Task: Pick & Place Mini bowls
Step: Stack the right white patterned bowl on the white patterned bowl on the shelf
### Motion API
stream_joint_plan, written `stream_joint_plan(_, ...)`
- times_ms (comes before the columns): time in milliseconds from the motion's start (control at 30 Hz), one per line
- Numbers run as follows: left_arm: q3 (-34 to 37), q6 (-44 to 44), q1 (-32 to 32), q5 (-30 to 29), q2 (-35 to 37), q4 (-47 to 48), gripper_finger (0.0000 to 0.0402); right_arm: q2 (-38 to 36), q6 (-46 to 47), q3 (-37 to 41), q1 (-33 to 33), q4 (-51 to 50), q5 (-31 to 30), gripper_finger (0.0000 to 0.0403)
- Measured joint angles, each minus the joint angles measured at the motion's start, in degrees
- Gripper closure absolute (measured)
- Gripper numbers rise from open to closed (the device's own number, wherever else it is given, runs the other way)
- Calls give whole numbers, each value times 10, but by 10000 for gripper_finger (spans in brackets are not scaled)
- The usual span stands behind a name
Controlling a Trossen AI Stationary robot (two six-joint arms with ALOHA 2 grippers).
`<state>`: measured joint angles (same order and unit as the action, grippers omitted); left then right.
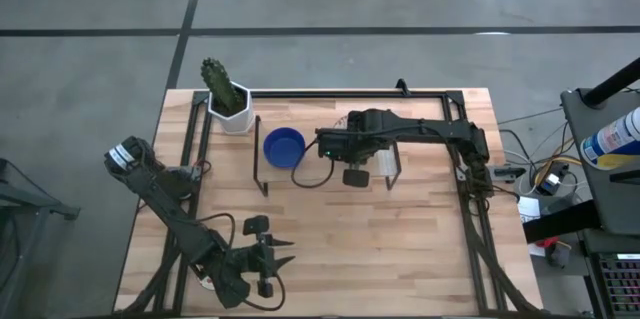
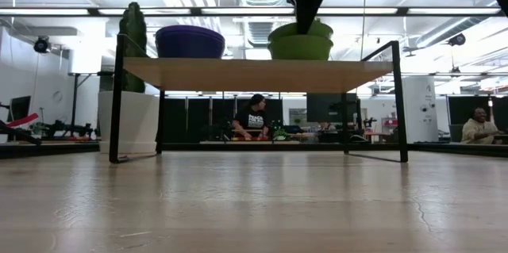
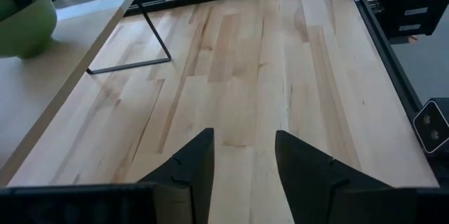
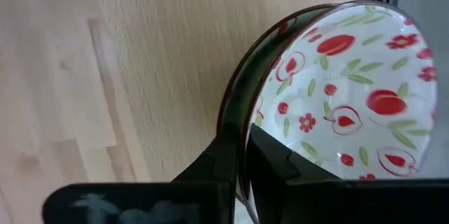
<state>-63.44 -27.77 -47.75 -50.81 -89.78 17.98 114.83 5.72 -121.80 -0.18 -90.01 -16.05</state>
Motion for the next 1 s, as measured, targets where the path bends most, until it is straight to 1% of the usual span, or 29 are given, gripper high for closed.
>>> stream_joint_plan(200,0,-1,0,0,0,0,255,0,17,-4,0,0,-4,353)
stream_joint_plan(367,0,-1,0,0,0,0,255,0,19,-8,0,0,-4,321)
stream_joint_plan(600,0,-1,-1,3,0,0,255,-3,24,-35,4,0,-4,290)
stream_joint_plan(767,0,-1,-1,3,0,0,255,-21,25,-41,4,0,-4,285)
stream_joint_plan(1000,0,-3,-1,3,0,0,255,-41,40,-41,4,0,-22,300)
